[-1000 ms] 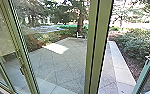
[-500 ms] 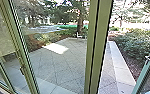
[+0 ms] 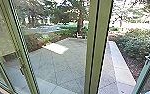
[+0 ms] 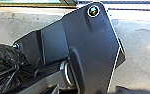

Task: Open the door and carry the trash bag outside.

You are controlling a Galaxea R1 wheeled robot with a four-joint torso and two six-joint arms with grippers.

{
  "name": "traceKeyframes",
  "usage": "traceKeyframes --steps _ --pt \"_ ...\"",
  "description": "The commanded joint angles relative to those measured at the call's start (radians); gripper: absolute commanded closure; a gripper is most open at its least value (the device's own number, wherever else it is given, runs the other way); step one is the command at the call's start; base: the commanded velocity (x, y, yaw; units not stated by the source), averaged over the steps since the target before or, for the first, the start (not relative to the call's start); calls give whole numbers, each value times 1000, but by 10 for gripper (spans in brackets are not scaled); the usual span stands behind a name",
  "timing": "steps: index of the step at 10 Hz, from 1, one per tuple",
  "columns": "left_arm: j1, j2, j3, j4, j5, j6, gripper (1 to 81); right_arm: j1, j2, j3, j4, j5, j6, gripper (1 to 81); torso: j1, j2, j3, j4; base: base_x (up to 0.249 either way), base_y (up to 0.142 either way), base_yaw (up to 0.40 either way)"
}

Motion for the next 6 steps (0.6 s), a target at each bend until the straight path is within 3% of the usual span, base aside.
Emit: traceKeyframes --steps 1,6 --pt "-43 2 -14 4 46 6 811 37 79 -68 -12 -46 8 10 0 0 0 0 0 0 0" --pt "-54 55 -108 9 46 6 811 18 168 -158 3 -12 7 10 0 0 0 0 0 0 0"
